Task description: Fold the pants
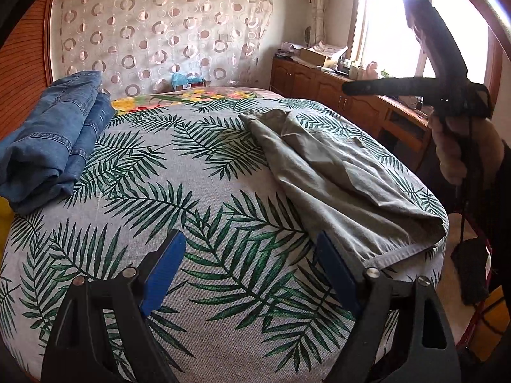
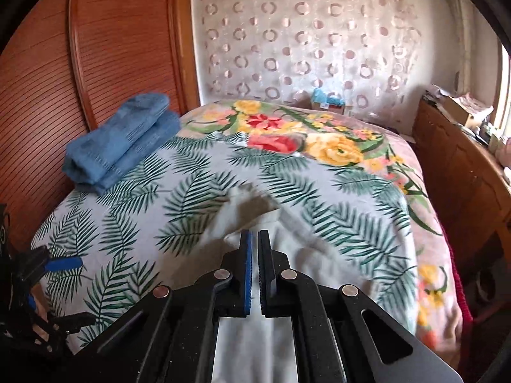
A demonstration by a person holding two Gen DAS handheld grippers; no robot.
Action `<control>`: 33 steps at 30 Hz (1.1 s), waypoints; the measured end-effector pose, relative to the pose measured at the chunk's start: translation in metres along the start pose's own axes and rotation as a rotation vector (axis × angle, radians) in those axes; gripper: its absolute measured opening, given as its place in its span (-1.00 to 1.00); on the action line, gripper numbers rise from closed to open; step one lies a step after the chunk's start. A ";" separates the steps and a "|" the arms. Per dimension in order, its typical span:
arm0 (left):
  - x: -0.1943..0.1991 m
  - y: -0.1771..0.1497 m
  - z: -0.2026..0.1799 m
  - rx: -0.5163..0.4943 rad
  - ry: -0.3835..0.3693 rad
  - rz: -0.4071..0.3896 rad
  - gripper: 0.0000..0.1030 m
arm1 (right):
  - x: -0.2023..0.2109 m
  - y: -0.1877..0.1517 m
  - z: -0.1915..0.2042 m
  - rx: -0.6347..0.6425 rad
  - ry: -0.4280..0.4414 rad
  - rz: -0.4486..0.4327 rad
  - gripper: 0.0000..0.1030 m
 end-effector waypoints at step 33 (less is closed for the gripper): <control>-0.025 0.005 -0.026 -0.037 -0.034 0.046 0.65 | -0.096 -0.022 0.006 -0.102 0.159 0.237 -0.43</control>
Point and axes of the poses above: each gripper's, at about its wrist camera, not at the fingertips, and x roughly against the way its jaws point, z to its left, y to its top, the point moved 7 cm from there along -x, roughly the way its jaws point, and after that the axes turned 15 degrees about z, right-handed, at the moved point
